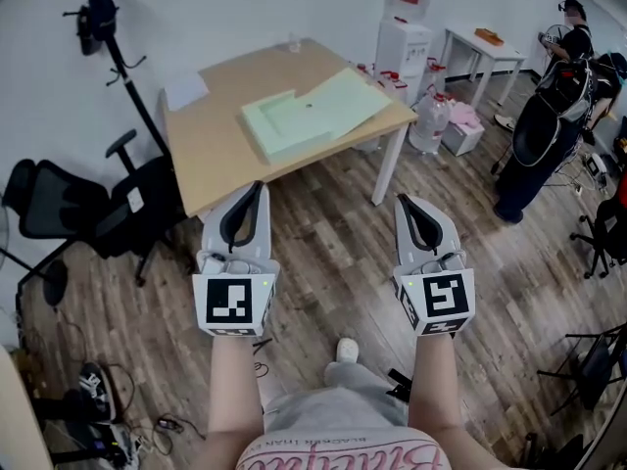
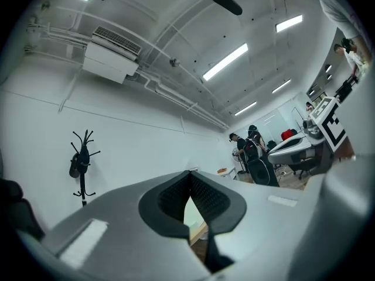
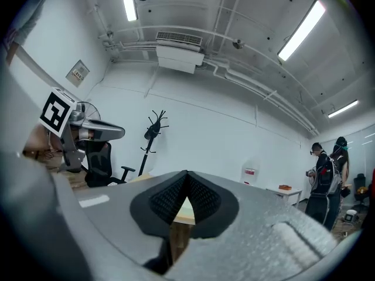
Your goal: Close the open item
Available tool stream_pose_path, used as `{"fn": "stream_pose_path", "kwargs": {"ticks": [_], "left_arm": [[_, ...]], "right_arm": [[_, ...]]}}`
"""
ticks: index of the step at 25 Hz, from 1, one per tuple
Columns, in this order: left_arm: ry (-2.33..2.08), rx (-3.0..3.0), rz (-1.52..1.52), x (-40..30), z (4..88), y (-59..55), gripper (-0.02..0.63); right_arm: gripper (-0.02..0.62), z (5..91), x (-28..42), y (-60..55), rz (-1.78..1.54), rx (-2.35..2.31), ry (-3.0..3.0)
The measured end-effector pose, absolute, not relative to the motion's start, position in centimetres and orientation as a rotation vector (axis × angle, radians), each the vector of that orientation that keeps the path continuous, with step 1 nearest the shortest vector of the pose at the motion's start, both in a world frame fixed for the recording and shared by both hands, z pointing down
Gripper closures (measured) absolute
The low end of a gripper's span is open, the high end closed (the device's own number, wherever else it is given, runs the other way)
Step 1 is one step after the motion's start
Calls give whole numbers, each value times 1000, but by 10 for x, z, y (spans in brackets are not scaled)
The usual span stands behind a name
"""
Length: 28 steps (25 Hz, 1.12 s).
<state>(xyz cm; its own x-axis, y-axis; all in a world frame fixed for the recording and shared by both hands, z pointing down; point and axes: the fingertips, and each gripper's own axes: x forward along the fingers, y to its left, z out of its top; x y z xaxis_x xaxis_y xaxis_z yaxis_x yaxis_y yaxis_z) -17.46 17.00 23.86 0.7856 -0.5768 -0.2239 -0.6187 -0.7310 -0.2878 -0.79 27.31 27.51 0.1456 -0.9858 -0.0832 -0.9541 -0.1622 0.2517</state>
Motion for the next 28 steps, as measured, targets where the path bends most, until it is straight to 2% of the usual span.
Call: {"fn": "stream_pose_path", "kwargs": {"ticks": [14, 28], "left_arm": [[1005, -2622, 181, -83, 238, 116, 591], [1059, -2592, 149, -65, 245, 72, 591]], "right_arm": [[594, 273, 103, 215, -325, 2246, -2013], [592, 285, 127, 169, -296, 2224, -2017]]}}
